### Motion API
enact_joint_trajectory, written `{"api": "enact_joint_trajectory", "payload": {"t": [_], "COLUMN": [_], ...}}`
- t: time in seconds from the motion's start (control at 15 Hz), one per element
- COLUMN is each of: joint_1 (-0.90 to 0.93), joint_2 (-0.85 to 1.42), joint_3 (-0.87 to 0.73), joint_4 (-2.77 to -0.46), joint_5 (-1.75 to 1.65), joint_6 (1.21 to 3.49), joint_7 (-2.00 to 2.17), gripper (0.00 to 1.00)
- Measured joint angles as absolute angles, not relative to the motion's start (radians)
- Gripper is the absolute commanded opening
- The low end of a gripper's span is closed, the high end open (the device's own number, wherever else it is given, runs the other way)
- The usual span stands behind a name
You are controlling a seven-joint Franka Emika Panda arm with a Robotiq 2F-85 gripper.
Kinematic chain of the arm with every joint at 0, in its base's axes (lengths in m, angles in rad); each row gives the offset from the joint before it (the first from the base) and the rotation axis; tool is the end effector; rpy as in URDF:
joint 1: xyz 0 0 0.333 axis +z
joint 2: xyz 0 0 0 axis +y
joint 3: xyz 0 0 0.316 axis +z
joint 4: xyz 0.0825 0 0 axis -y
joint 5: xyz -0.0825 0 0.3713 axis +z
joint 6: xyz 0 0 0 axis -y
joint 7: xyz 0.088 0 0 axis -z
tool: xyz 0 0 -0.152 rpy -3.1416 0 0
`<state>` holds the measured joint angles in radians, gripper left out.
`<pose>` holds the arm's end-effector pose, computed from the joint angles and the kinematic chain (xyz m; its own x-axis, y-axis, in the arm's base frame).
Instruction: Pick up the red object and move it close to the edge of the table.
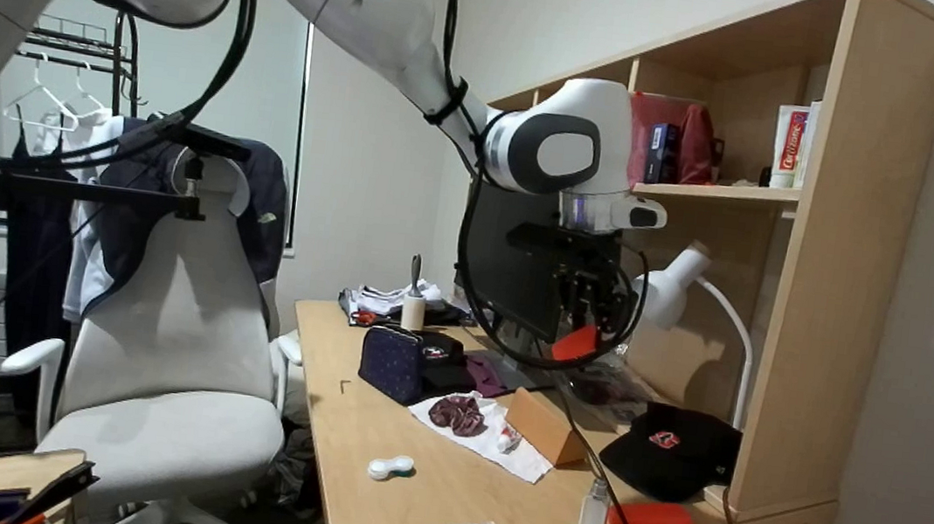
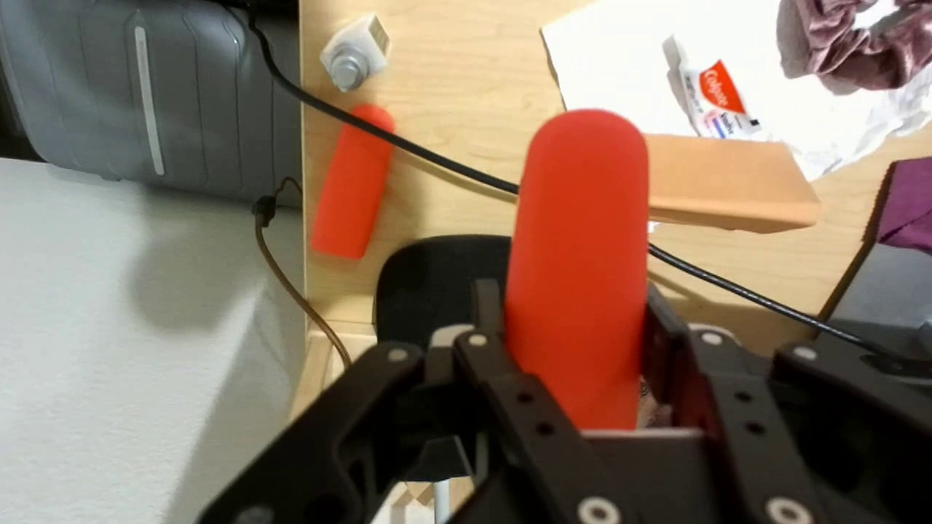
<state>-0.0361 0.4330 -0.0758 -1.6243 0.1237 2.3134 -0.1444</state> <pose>0.6950 -0.0658 0.3607 0.9648 -0.0327 0.2609 -0.0229 -0.9989 -0.0404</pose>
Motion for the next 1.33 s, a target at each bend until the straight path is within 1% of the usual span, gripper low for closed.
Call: {"api": "enact_joint_trajectory", "payload": {"t": [0.33, 0.4, 0.73, 0.93, 1.2, 1.33], "joint_1": [-0.038, -0.038, -0.029, -0.019, -0.023, -0.024], "joint_2": [0.442, 0.443, 0.47, 0.472, 0.452, 0.431], "joint_3": [-0.073, -0.073, -0.064, -0.059, -0.072, -0.08], "joint_4": [-1.611, -1.611, -1.555, -1.561, -1.665, -1.756], "joint_5": [0.124, 0.124, 0.112, 0.107, 0.107, 0.107], "joint_6": [2.313, 2.313, 2.237, 2.207, 2.217, 2.279], "joint_7": [-0.144, -0.144, -0.088, -0.045, 0.007, 0.016], "gripper": [0.46, 0.21, 0.21, 0.21, 0.21, 0.21]}}
